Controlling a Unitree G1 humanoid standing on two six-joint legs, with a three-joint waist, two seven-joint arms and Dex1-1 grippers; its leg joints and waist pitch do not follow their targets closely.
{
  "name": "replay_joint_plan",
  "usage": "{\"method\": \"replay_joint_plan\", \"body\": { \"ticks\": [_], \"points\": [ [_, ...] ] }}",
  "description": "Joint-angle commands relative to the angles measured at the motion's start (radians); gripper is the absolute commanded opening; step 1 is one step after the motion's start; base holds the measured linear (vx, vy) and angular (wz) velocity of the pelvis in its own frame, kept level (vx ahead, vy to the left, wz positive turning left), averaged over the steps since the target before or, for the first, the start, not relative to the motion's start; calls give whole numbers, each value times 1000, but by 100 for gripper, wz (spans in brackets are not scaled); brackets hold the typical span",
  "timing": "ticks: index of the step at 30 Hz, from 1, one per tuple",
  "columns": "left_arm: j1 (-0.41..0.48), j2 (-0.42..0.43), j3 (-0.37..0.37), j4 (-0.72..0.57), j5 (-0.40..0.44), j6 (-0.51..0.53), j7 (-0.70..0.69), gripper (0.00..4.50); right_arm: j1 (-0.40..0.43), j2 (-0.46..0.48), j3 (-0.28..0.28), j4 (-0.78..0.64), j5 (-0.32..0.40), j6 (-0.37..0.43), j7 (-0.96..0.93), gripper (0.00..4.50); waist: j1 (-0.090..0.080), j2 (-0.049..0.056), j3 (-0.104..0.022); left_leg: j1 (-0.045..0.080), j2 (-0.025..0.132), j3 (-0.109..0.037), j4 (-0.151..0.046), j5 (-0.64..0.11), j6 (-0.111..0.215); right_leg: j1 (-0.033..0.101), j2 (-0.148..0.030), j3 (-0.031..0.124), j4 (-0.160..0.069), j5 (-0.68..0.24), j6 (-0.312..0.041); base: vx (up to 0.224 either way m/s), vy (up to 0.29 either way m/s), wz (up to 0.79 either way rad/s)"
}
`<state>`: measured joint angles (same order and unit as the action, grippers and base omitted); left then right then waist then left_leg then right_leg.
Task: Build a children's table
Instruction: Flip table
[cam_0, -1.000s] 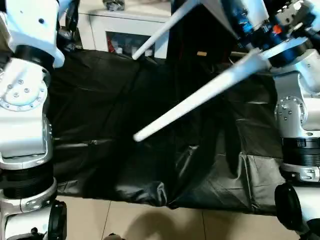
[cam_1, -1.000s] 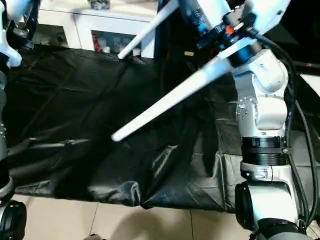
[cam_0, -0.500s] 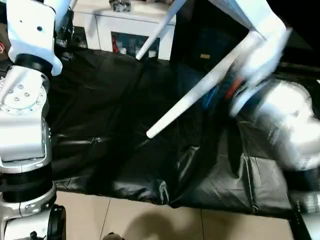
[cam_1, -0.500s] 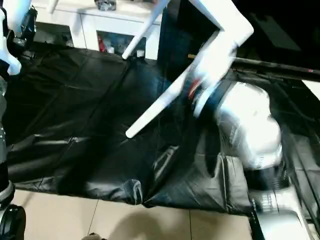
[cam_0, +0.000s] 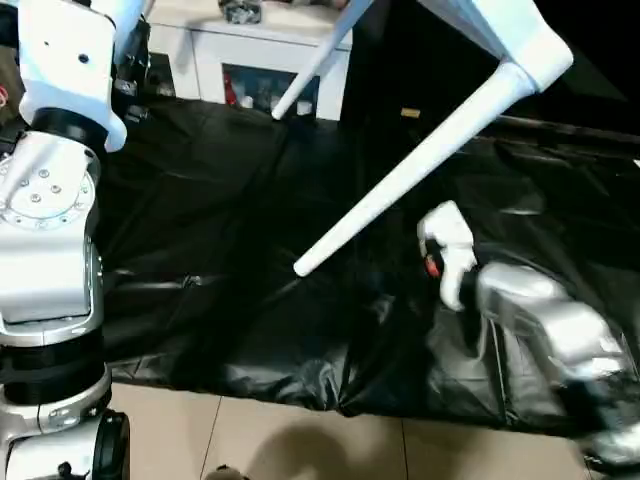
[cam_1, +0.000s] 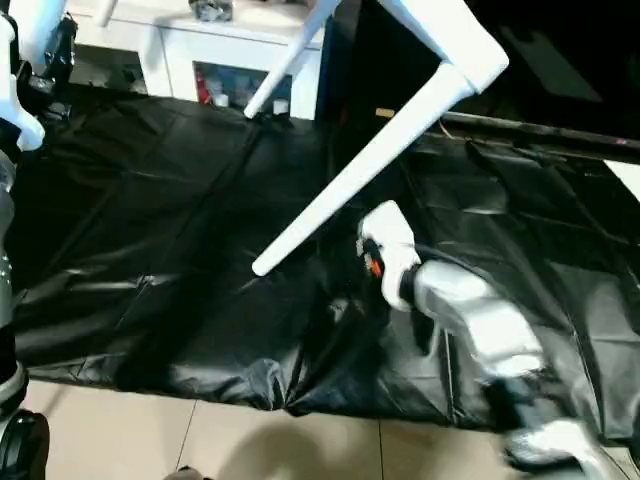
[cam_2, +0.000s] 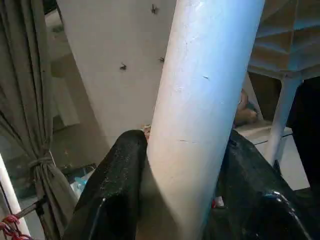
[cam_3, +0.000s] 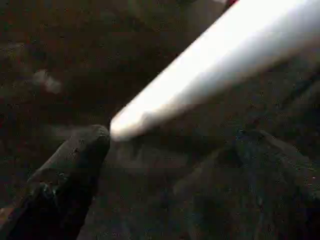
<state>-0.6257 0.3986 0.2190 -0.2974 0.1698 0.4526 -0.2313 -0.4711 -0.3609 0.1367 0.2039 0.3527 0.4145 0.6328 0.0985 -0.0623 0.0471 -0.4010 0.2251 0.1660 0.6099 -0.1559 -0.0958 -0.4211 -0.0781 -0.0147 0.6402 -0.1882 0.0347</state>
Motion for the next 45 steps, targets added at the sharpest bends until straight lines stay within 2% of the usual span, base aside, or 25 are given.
{"method": "replay_joint_plan", "body": {
  "ticks": [1,5,8,10,11,12,13,14,17,18,19,20,21,25,29,30,32,33,34,36,37,40,41,43,45],
  "points": [
    [14,-8,-13,22,-22,12,4,197,-44,47,-77,72,51,-65,-40,450,-7,14,-62,26,-11,7,-79,-350,-54,24,-21,8,-87,-267,-130,0,0,0],
    [16,-6,-14,22,-22,12,5,196,-107,128,-148,205,106,-109,-62,450,-12,15,-63,24,-11,7,-80,-339,-53,27,-21,8,-81,-230,-147,0,0,0],
    [18,-5,-16,19,-21,13,5,195,-159,167,-179,318,79,-155,-130,450,-11,14,-64,25,-11,9,-80,-326,-59,27,-23,7,-79,-224,-156,0,0,0],
    [24,-4,-18,14,-21,15,4,195,-212,205,-203,432,66,-219,-170,450,-14,10,-64,23,-12,10,-80,-327,-61,28,-25,7,-79,-239,-156,0,0,0],
    [26,-4,-18,13,-21,15,4,195,-224,216,-212,455,76,-232,-162,423,-14,12,-63,25,-12,10,-79,-339,-61,26,-25,7,-82,-257,-152,0,0,0],
    [32,-2,-17,11,-21,16,4,195,-247,234,-225,500,88,-256,-147,423,-14,9,-65,24,-11,10,-79,-341,-57,26,-26,8,-80,-252,-150,0,0,0],
    [37,0,-15,10,-22,17,4,195,-260,245,-232,527,95,-273,-129,416,-14,11,-65,23,-11,9,-80,-335,-53,28,-26,7,-79,-242,-152,0,0,0],
    [42,0,-13,7,-23,18,3,194,-266,251,-236,543,101,-284,-111,416,-13,8,-65,23,-9,10,-80,-332,-49,28,-26,7,-80,-235,-153,0,0,0],
    [55,0,-9,5,-26,13,2,191,-282,260,-243,585,105,-310,-83,381,-11,11,-65,23,-8,11,-81,-309,-41,30,-25,7,-76,-205,-163,0,0,0],
    [63,0,-7,3,-29,10,2,191,-289,264,-247,603,106,-322,-67,381,-10,1,-65,23,-8,13,-80,-307,-37,30,-25,7,-78,-207,-163,0,0,0],
    [79,-5,-1,0,-36,7,2,190,-302,274,-261,633,112,-342,-33,371,-6,6,-64,23,-8,12,-82,-304,-37,30,-27,7,-77,-213,-163,0,0,0],
    [85,-6,0,-1,-37,5,2,186,-308,277,-267,642,116,-346,-21,360,-8,6,-64,22,-8,13,-81,-311,-36,29,-27,8,-77,-216,-165,0,0,0],
    [96,-8,0,0,-39,0,1,186,-314,282,-276,651,125,-349,-1,360,-8,2,-64,22,-7,12,-83,-320,-35,30,-28,8,-78,-229,-164,0,0,0],
    [141,3,-15,0,-31,-14,-12,182,-333,284,-282,688,123,-376,50,320,-8,3,-61,25,-5,11,-85,-347,-34,25,-28,7,-82,-261,-160,0,0,0],
    [167,3,-20,14,-32,-36,-17,173,-334,282,-284,688,132,-380,91,281,-2,5,-61,29,-4,9,-88,-376,-43,21,-27,7,-85,-273,-155,0,0,0],
    [179,-1,-21,23,-41,-50,-20,172,-332,281,-286,681,131,-381,118,276,2,10,-62,29,-4,7,-89,-374,-46,22,-26,7,-83,-257,-157,0,0,0],
    [196,-6,-25,38,-50,-69,-25,169,-328,280,-288,669,132,-380,148,258,5,10,-63,31,-3,7,-89,-372,-46,22,-26,7,-82,-240,-161,0,0,0],
    [206,-8,-29,49,-53,-83,-26,168,-321,276,-286,658,130,-380,165,240,7,9,-64,30,-3,8,-89,-360,-41,24,-25,7,-82,-218,-165,0,0,0],
    [212,-10,-33,56,-53,-91,-26,168,-317,274,-285,651,128,-380,174,240,10,9,-65,32,-3,9,-88,-351,-40,24,-25,7,-80,-202,-170,0,0,0],
    [230,-16,-42,78,-56,-117,-29,167,-294,265,-276,614,122,-372,202,226,12,14,-66,31,-3,9,-89,-331,-38,27,-24,6,-78,-173,-176,0,0,0],
    [237,-19,-47,86,-57,-127,-31,167,-273,258,-268,581,121,-361,214,216,17,11,-67,31,-3,10,-89,-313,-35,31,-25,6,-78,-149,-175,0,0,0],
    [260,-29,-69,115,-60,-166,-40,167,-220,236,-251,505,114,-340,240,193,25,10,-69,32,-3,12,-88,-268,-29,35,-23,6,-75,-94,-176,0,0,0],
    [267,-34,-78,124,-61,-176,-43,167,-198,226,-247,473,111,-334,240,180,26,9,-68,31,-4,12,-88,-266,-29,36,-22,6,-75,-97,-176,0,0,0],
    [283,-47,-96,147,-63,-197,-48,167,-140,203,-237,388,100,-328,231,168,33,16,-65,35,-3,11,-92,-303,-40,34,-24,7,-83,-140,-163,0,0,0],
    [289,-51,-102,157,-63,-205,-50,167,-116,195,-234,351,98,-325,223,160,32,12,-64,35,-3,10,-95,-339,-46,33,-24,7,-88,-184,-150,0,0,0]
  ]
}}
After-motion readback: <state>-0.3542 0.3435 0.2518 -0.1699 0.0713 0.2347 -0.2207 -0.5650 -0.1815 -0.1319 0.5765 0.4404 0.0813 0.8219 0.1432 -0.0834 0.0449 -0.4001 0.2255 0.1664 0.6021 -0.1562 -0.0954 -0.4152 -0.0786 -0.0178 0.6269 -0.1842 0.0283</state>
